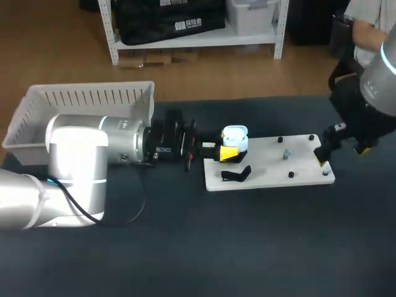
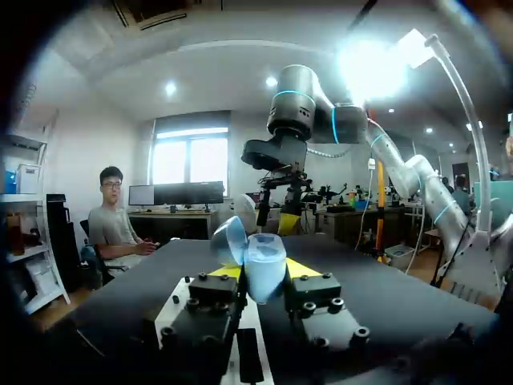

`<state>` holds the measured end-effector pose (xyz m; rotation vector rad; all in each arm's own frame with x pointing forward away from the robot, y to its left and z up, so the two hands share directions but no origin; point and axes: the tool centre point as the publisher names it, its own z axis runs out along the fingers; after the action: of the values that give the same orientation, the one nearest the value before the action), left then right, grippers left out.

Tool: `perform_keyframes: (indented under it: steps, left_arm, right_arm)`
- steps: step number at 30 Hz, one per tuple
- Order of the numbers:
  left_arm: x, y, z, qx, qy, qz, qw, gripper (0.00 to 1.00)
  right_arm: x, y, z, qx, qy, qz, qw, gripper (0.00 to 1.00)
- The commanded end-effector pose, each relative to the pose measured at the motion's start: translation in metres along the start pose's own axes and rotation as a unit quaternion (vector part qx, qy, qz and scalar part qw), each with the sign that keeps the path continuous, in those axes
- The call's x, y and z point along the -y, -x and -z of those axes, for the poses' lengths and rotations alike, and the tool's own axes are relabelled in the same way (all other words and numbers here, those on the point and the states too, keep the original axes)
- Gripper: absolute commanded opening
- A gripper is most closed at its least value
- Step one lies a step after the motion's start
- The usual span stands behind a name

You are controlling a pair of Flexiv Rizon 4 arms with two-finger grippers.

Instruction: Pick up each earbud case from the left stands, insert the matching earbuds, close the lid, and place the case in the box.

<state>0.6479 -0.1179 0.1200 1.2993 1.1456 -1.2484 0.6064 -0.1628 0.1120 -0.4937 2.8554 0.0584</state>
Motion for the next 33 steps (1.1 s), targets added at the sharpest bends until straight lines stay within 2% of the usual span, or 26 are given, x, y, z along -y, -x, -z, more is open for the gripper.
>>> perform_keyframes:
  steps: [1,12,20,23,25,28,33]
  left_arm:
    - [0.002,0.000,-0.001,0.000,0.004,-0.001,1.000,0.00]
    - [0.002,0.000,-0.001,0.000,0.004,-0.001,1.000,0.00]
    - [0.002,0.000,-0.001,0.000,0.004,-0.001,1.000,0.00]
    - [0.002,0.000,-0.001,0.000,0.004,-0.001,1.000,0.00]
    - [0.002,0.000,-0.001,0.000,0.004,-0.001,1.000,0.00]
    - [0.002,0.000,-0.001,0.000,0.004,-0.001,1.000,0.00]
    - [0.002,0.000,-0.001,0.000,0.004,-0.001,1.000,0.00]
  right_arm:
    - [-0.001,0.003,-0.016,-0.021,-0.030,0.002,0.999,1.00]
    - [0.007,0.010,-0.050,-0.049,-0.036,0.018,0.998,1.00]
    - [0.016,0.019,-0.072,-0.055,-0.053,-0.013,0.997,1.00]
    - [0.018,0.022,-0.077,-0.054,-0.059,-0.018,0.997,0.75]
    - [0.017,0.023,-0.078,-0.054,-0.061,-0.020,0.997,0.68]
    - [0.016,0.025,-0.080,-0.052,-0.068,-0.024,0.996,0.48]
    - [0.016,0.025,-0.082,-0.046,-0.082,-0.027,0.995,0.40]
